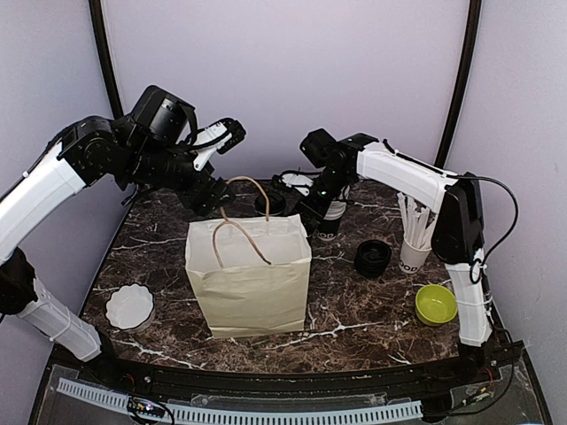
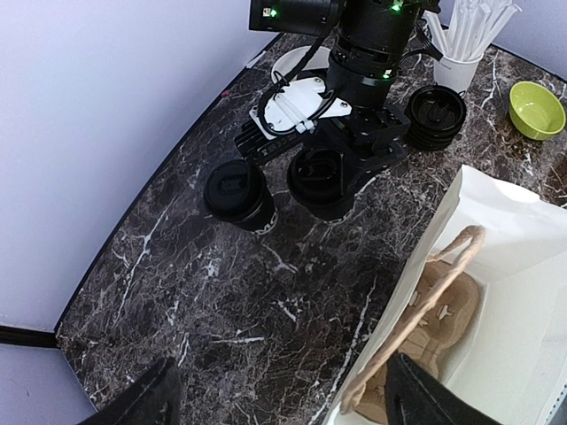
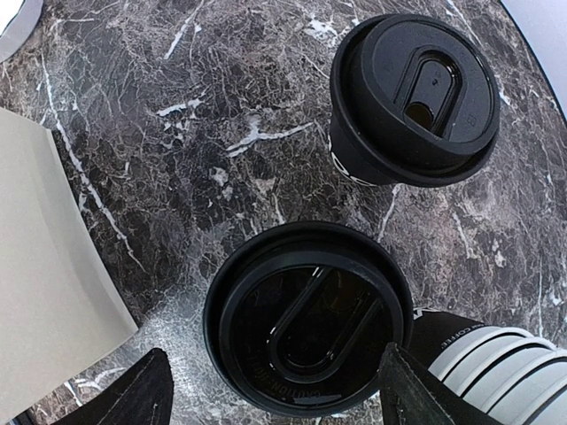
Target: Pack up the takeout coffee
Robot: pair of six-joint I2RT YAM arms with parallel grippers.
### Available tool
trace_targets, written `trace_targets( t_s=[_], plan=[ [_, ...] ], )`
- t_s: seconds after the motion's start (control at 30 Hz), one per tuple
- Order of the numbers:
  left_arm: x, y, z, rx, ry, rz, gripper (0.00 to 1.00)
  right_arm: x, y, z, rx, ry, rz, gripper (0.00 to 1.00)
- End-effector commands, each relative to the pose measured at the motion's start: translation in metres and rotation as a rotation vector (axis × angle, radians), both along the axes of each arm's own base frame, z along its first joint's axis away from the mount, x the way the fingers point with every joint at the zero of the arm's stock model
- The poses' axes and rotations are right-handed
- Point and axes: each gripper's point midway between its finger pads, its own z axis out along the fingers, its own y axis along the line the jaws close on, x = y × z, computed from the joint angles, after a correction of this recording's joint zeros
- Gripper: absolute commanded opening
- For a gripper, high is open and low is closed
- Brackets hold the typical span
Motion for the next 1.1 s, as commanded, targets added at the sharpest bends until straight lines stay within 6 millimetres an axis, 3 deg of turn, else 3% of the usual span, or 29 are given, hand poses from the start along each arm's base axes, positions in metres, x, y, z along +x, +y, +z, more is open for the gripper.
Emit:
trace_targets(
  t_s=[0.0, 0.23, 0.37, 0.8, 0.97, 1.07],
  plan=[
    [-0.004, 0.004, 0.011, -0.045, -0.017, 0.004, 0.81, 0.000, 0.001, -0.007, -0.013, 0.013, -0.015, 0.79],
    [-0.004, 0.005, 0.014, -0.047, -0.020, 0.004, 0.81, -0.005, -0.001, -0.017, -0.031, 0.044, -0.020, 0.84],
    [-0.004, 0.004, 0.016, -0.051, -0.022, 0.005, 0.81, -0.007, -0.001, -0.019, -0.032, 0.055, -0.018, 0.77],
    [-0.002, 0.004, 0.020, -0.047, -0.032, 0.008, 0.80, -0.016, 0.000, 0.017, 0.028, 0.018, -0.003, 0.59],
    [-0.002, 0.005, 0.018, -0.037, -0.032, 0.006, 0.80, -0.019, -0.002, 0.015, 0.025, 0.024, 0.004, 0.59],
    [-0.001, 0.004, 0.017, -0.036, -0.030, 0.005, 0.80, -0.018, -0.003, 0.007, 0.004, 0.036, -0.002, 0.66]
  ],
)
